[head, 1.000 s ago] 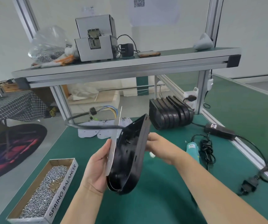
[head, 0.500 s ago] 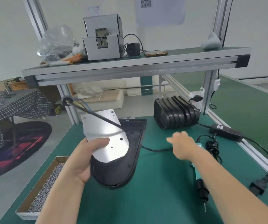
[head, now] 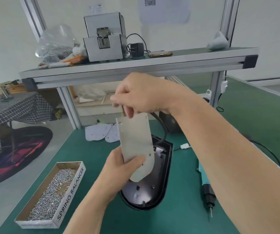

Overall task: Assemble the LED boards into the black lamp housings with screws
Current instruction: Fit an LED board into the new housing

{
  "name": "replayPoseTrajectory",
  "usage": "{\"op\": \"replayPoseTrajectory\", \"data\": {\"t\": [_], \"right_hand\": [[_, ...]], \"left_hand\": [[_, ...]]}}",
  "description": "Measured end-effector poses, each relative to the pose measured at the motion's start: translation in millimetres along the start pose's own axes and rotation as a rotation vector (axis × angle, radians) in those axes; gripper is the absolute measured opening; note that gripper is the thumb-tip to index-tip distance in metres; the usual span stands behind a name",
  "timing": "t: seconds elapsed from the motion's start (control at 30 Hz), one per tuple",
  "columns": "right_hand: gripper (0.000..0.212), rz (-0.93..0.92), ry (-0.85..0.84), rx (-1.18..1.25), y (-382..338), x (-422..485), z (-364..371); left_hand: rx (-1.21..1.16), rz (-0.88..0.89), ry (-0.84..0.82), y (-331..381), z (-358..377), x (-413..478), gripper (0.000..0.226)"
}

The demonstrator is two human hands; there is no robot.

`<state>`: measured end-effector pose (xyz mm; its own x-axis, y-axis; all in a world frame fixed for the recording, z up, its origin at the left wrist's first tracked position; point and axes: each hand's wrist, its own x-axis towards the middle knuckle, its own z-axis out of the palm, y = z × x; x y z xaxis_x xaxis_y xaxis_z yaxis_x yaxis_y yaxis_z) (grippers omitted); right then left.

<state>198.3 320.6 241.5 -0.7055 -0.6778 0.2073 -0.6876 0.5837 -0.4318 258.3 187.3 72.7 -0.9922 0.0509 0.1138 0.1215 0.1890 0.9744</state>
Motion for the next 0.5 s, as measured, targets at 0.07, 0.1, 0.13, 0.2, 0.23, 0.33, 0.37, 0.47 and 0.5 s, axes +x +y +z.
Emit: {"op": "replayPoseTrajectory", "data": {"t": [0.07, 0.1, 0.13, 0.2, 0.23, 0.33, 0.37, 0.47, 0.5], "right_hand": [[0.031, -0.099, 0.066, 0.171, 6.1, -5.1, -0.5], [0.035, -0.159, 0.093, 0.22, 8.9, -7.3, -1.8], [0.04, -0.213, 0.118, 0.232, 11.4, -10.1, -2.9], [0.044, -0.276, 0.16, 0.151, 15.5, -13.3, -3.1], [0.044, -0.288, 0.181, 0.073, 17.6, -13.3, -1.9], [0.044, -0.299, 0.28, -0.316, 21.3, -11.3, 6.4], [0.044, -0.296, 0.335, -0.429, 23.8, -10.5, 10.3], [0.032, -0.376, 0.606, -0.526, 32.5, -12.3, 20.2], [0.02, -0.386, 0.739, -0.522, 34.9, -13.6, 22.8]], "left_hand": [[-0.296, -0.016, -0.088, -4.5, -8.6, -2.5, 0.043], [-0.412, -0.025, -0.072, -6.8, -12.8, -2.2, 0.053], [-0.529, -0.034, -0.056, -10.4, -17.0, -1.0, 0.065], [-0.755, -0.109, -0.102, -20.1, -23.6, 3.4, 0.089], [-0.857, -0.151, -0.155, -25.2, -25.9, 4.8, 0.098], [-1.006, -0.197, -0.137, -43.4, -27.8, 8.9, 0.092], [-0.984, -0.201, -0.096, -48.1, -26.8, 11.0, 0.077], [-0.829, -0.177, -0.043, -50.7, -24.3, 14.9, 0.034], [-0.794, -0.152, -0.033, -50.0, -23.6, 16.4, 0.029]]}}
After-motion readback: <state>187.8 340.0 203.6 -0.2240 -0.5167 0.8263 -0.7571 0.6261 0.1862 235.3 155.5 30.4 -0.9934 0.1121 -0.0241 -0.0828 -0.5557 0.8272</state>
